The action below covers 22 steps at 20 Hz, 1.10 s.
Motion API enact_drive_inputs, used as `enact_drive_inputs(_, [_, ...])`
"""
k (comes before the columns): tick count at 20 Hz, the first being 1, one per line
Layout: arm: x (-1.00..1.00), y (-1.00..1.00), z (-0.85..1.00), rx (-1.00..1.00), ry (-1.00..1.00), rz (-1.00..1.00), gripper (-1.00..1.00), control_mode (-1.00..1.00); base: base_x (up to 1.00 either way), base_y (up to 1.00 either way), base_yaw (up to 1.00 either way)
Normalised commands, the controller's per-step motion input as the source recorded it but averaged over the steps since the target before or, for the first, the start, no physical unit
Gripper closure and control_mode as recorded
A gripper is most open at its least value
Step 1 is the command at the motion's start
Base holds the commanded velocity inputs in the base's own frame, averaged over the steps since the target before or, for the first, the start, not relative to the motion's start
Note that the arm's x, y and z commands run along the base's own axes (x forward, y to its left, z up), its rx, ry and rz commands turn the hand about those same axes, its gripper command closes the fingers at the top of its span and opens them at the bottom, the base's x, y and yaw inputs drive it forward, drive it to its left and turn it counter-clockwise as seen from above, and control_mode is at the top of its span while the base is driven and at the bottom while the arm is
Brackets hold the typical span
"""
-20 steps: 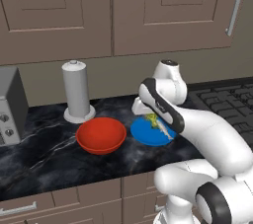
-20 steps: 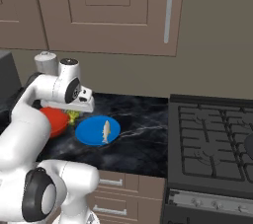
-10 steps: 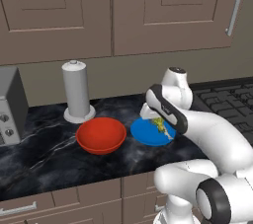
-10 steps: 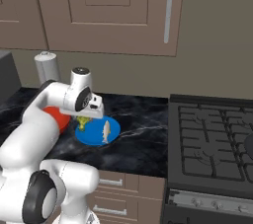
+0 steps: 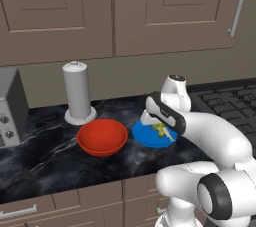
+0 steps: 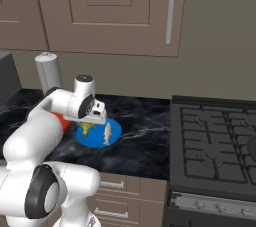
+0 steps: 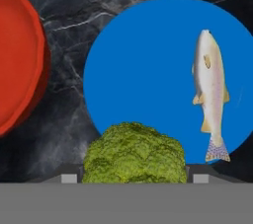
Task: Place the fish on the plate and place the broccoli on the same plate.
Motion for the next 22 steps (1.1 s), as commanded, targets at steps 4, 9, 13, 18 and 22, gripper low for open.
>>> enact_drive_inputs(4, [0.14, 0.01, -0.26, 0.0, 0.0, 0.0, 1.0, -1.0, 0.0, 0.0, 0.0])
enact_drive_inputs(9, [0.14, 0.0, -0.21, 0.0, 0.0, 0.0, 1.0, -1.0, 0.0, 0.0, 0.0])
enact_drive_inputs(13, [0.17, 0.0, -0.17, 0.0, 0.0, 0.0, 1.0, -1.0, 0.0, 0.0, 0.0])
enact_drive_inputs(18, [0.17, 0.0, -0.16, 0.0, 0.0, 0.0, 1.0, -1.0, 0.0, 0.0, 0.0])
enact_drive_inputs(22, [0.16, 0.0, -0.17, 0.0, 0.0, 0.0, 1.0, -1.0, 0.0, 0.0, 0.0])
